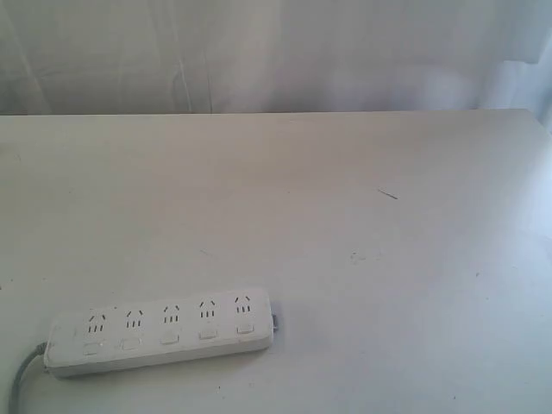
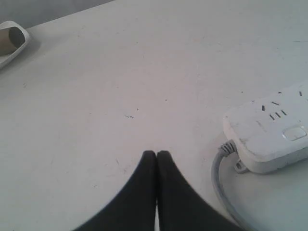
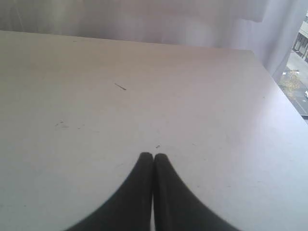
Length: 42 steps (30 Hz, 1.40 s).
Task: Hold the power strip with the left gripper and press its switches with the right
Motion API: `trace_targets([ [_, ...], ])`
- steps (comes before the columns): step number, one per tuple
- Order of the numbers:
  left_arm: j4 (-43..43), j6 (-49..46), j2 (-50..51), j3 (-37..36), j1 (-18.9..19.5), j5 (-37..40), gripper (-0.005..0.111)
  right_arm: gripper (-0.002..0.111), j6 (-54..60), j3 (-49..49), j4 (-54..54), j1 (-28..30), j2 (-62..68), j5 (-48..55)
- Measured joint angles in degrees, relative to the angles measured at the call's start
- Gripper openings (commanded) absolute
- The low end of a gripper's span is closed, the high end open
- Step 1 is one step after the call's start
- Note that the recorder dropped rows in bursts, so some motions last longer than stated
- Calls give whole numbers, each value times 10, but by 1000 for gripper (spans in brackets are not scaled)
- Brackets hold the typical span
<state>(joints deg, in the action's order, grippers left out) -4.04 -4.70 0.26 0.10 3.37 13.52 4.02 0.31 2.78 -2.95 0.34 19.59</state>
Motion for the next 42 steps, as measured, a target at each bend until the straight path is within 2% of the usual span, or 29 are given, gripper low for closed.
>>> trace_targets([
  [14,-1,0,0,0,0,0,0,0,0,0,0,0,0,0],
  [17,-24,-24,0,0,0,-9,0,0,0,0,0,0,0,0],
  [21,-48,-40,0,0,0,-68,0,0,0,0,0,0,0,0],
  [31,-51,-43,0,0,0,-316,0,0,0,0,0,0,0,0],
  [35,-52,-43,0,0,0,-353,0,0,0,0,0,0,0,0],
  [42,-54,-43,0,0,0,-369,0,0,0,0,0,0,0,0],
])
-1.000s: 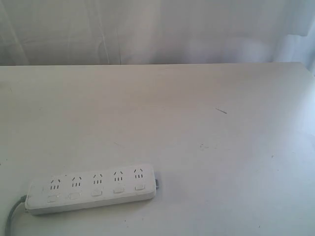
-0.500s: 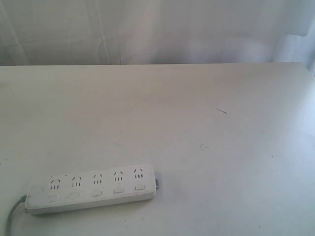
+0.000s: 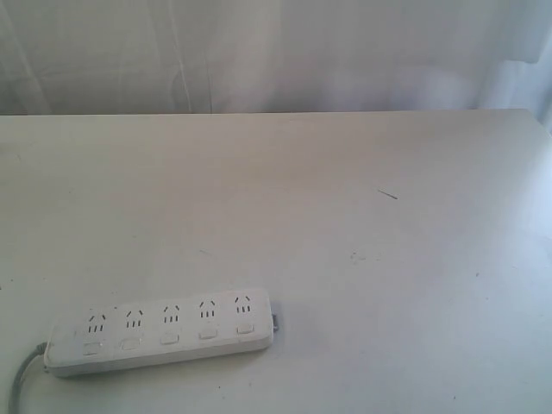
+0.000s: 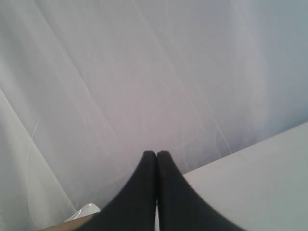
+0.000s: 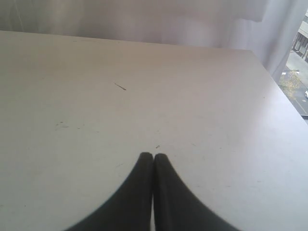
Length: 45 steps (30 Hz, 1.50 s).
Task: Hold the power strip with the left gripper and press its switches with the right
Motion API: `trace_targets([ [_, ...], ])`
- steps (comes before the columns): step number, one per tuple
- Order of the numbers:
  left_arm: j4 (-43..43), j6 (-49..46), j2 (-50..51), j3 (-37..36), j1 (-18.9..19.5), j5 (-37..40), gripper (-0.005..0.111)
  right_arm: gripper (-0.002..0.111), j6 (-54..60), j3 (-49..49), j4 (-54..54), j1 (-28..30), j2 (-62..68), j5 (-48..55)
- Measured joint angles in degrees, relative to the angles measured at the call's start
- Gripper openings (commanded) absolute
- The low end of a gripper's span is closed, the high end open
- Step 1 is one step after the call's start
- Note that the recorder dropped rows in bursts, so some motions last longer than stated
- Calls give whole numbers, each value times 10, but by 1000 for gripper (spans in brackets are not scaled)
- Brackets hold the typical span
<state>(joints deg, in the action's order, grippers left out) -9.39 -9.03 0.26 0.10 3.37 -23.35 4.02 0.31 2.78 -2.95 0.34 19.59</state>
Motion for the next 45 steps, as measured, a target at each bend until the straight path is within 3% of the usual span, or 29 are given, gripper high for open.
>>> trace_targets([
  [4,-2,70,-1,0,0,-10,0,0,0,0,0,0,0,0],
  [11,-3,508,-1,0,0,-42,0,0,0,0,0,0,0,0],
  [17,-44,689,-1,0,0,-43,0,0,0,0,0,0,0,0],
  [20,-80,733,-1,0,0,-43,0,0,0,0,0,0,0,0],
  [32,-101,745,-1,0,0,-58,0,0,0,0,0,0,0,0],
  [37,-150,782,-1,0,0,-59,0,0,0,0,0,0,0,0],
  [42,-311,854,9,34,0,-39,0,0,0,0,0,0,0,0],
  [45,-507,935,47,104,0,-19,0,0,0,0,0,0,0,0],
])
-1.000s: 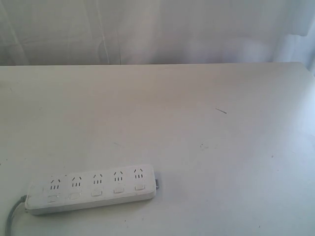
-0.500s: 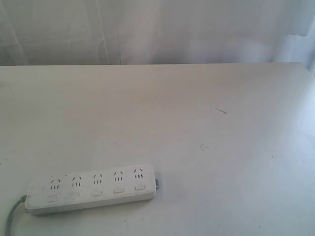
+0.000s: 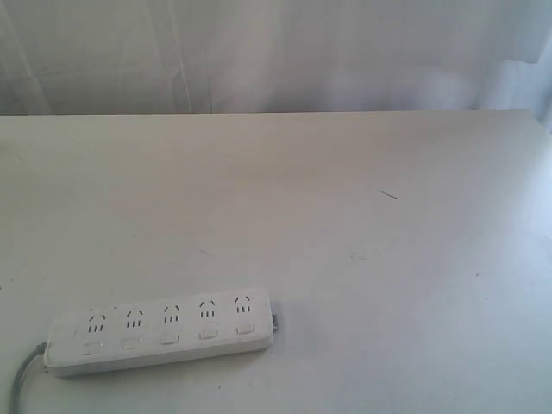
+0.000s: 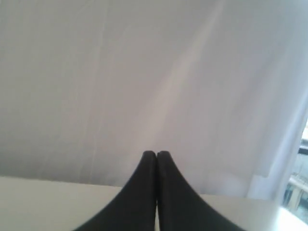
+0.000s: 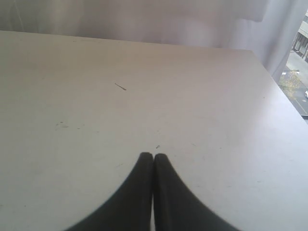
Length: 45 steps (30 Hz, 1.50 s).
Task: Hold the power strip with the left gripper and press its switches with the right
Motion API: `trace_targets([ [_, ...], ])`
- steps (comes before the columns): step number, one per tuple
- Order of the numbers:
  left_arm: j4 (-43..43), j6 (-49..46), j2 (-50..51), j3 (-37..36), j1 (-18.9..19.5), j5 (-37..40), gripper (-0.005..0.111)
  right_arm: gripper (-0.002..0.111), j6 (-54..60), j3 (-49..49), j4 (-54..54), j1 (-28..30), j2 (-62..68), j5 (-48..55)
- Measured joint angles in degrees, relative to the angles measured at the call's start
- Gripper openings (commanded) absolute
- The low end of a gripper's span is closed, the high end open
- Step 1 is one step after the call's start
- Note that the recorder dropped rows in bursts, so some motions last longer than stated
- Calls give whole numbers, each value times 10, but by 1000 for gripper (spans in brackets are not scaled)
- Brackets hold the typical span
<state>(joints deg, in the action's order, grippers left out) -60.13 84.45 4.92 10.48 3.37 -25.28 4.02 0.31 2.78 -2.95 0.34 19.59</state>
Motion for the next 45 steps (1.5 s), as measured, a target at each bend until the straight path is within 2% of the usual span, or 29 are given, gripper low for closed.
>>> trace_targets([
  [2,-149,74,36,59,0,1,0,0,0,0,0,0,0,0],
  [5,-312,180,93,137,1,-17,0,0,0,0,0,0,0,0],
  [7,-353,201,129,178,2,-40,0,0,0,0,0,0,0,0],
  [12,-385,210,212,238,5,-95,0,0,0,0,0,0,0,0],
  [16,-388,281,265,270,5,-107,0,0,0,0,0,0,0,0],
  [23,-389,345,323,278,5,-143,0,0,0,0,0,0,0,0],
  [31,-382,341,327,278,5,-150,0,0,0,0,0,0,0,0],
  [33,-330,289,327,278,5,-155,0,0,0,0,0,0,0,0],
  [35,-213,156,327,281,5,-165,0,0,0,0,0,0,0,0],
  [37,-132,25,327,283,5,-156,0,0,0,0,0,0,0,0],
  [40,-69,-127,329,284,5,-110,0,0,0,0,0,0,0,0],
  [45,-31,-338,339,284,5,-7,0,0,0,0,0,0,0,0],
])
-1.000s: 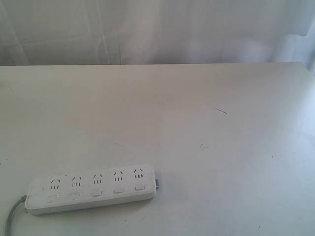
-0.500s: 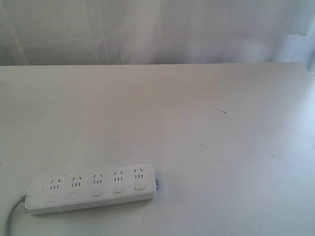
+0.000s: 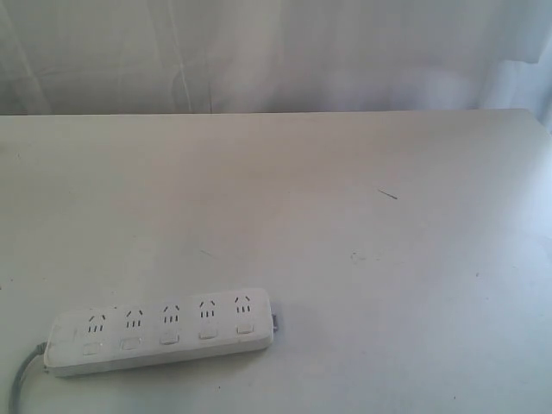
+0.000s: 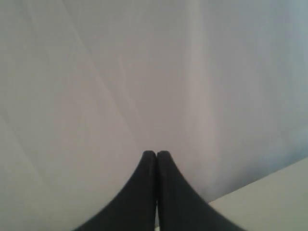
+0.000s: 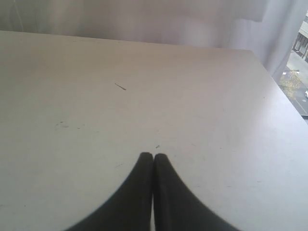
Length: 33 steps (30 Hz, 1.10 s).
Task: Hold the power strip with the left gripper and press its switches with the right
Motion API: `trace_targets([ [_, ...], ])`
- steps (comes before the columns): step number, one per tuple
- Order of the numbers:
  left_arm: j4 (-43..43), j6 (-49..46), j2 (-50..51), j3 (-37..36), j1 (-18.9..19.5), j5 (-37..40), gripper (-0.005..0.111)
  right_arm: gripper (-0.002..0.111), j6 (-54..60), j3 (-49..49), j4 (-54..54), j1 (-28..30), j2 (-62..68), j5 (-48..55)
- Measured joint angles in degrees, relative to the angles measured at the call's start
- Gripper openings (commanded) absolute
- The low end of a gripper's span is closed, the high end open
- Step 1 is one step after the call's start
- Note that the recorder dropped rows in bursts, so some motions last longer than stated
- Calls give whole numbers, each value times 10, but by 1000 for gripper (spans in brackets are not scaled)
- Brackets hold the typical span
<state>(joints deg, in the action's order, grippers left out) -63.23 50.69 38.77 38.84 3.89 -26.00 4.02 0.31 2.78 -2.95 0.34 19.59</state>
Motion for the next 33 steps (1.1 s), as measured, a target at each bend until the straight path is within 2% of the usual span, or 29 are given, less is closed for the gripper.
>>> trace_targets([
  [5,42,-132,9,0,-4,106,0,0,0,0,0,0,0,0],
  [9,132,-287,33,0,-43,226,0,0,0,0,0,0,0,0],
  [14,299,-538,78,0,-133,377,0,0,0,0,0,0,0,0],
  [18,373,-664,84,0,-216,452,0,0,0,0,0,0,0,0],
  [21,442,-761,85,1,-293,517,0,0,0,0,0,0,0,0],
  [23,496,-829,90,9,-341,594,0,0,0,0,0,0,0,0],
  [25,547,-871,104,22,-378,689,0,0,0,0,0,0,0,0],
  [29,613,-890,146,57,-407,862,0,0,0,0,0,0,0,0],
  [31,632,-891,174,76,-414,905,0,0,0,0,0,0,0,0],
  [33,645,-891,201,89,-418,905,0,0,0,0,0,0,0,0],
])
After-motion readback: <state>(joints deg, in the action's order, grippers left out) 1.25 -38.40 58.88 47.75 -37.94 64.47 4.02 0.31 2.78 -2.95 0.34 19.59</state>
